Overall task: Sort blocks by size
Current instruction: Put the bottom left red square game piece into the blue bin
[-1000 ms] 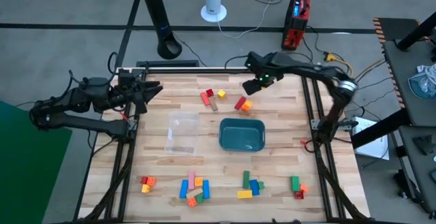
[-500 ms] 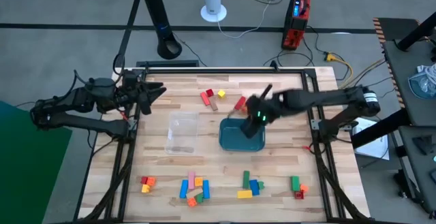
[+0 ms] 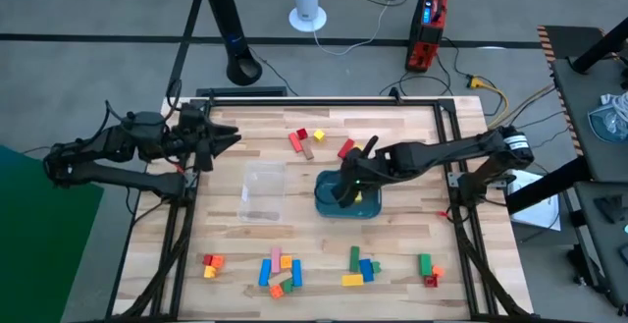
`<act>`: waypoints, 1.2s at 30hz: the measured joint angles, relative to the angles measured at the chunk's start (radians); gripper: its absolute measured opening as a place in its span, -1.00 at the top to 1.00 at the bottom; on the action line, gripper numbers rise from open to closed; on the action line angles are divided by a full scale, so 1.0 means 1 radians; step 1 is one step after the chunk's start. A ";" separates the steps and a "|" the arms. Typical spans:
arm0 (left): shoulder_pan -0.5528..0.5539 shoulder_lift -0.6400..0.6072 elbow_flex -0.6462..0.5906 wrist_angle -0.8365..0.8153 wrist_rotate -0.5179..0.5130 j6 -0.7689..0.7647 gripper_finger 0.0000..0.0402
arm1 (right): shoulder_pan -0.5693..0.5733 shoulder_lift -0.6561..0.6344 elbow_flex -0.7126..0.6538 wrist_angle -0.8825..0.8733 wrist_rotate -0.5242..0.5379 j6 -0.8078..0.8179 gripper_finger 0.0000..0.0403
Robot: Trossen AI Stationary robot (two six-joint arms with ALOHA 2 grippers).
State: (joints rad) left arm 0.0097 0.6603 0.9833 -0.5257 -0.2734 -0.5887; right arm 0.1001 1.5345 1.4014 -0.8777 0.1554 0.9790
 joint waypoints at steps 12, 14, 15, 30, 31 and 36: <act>-0.094 0.105 0.002 0.107 0.179 -0.337 0.23 | -0.002 -0.154 -0.004 -0.186 0.160 -0.141 -0.09; -0.150 0.153 0.003 0.151 0.152 -0.385 0.23 | 0.000 -0.175 -0.013 -0.189 0.161 -0.144 -0.10; -0.173 0.173 0.003 0.161 0.140 -0.413 0.23 | 0.004 -0.186 -0.018 -0.189 0.161 -0.144 -0.10; -0.423 0.377 0.100 -0.166 0.257 -0.976 0.23 | 0.008 -0.337 -0.086 -0.186 0.166 -0.258 -0.09; -0.447 0.393 0.126 -0.245 0.282 -1.023 0.23 | 0.008 -0.341 -0.087 -0.188 0.168 -0.262 -0.10; -0.564 0.478 0.247 -0.557 0.344 -1.210 0.23 | 0.008 -0.345 -0.087 -0.177 0.187 -0.283 -0.09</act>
State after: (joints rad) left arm -0.5539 1.1385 1.2304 -1.0825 0.0708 -1.7987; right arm 0.1079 1.1891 1.3144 -1.0542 0.3421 0.6957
